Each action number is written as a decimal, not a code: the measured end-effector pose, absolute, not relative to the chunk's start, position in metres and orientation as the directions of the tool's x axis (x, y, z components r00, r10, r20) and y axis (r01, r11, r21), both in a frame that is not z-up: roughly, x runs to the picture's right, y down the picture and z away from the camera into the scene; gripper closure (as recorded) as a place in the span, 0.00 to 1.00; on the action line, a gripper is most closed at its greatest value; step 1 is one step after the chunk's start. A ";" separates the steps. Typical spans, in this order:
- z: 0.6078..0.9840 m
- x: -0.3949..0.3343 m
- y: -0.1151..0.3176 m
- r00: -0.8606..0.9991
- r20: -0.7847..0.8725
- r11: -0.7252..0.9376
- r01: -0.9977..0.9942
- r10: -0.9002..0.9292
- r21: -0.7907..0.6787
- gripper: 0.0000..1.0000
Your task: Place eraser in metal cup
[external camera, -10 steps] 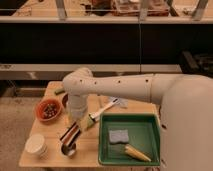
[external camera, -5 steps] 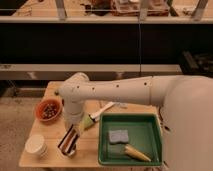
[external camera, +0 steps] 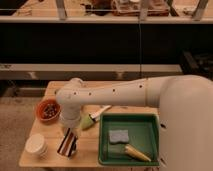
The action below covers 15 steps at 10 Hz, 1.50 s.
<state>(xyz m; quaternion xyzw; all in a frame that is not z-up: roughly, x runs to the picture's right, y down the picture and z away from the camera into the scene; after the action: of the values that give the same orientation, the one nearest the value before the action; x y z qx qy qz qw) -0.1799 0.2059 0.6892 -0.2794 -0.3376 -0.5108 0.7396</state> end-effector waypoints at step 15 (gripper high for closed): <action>0.681 -0.194 0.220 0.188 0.795 0.240 0.969 -0.576 -0.055 0.20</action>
<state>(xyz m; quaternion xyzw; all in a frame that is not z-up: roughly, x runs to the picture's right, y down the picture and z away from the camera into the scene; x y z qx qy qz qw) -0.1944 0.2198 0.6805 -0.2934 -0.3348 -0.5421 0.7127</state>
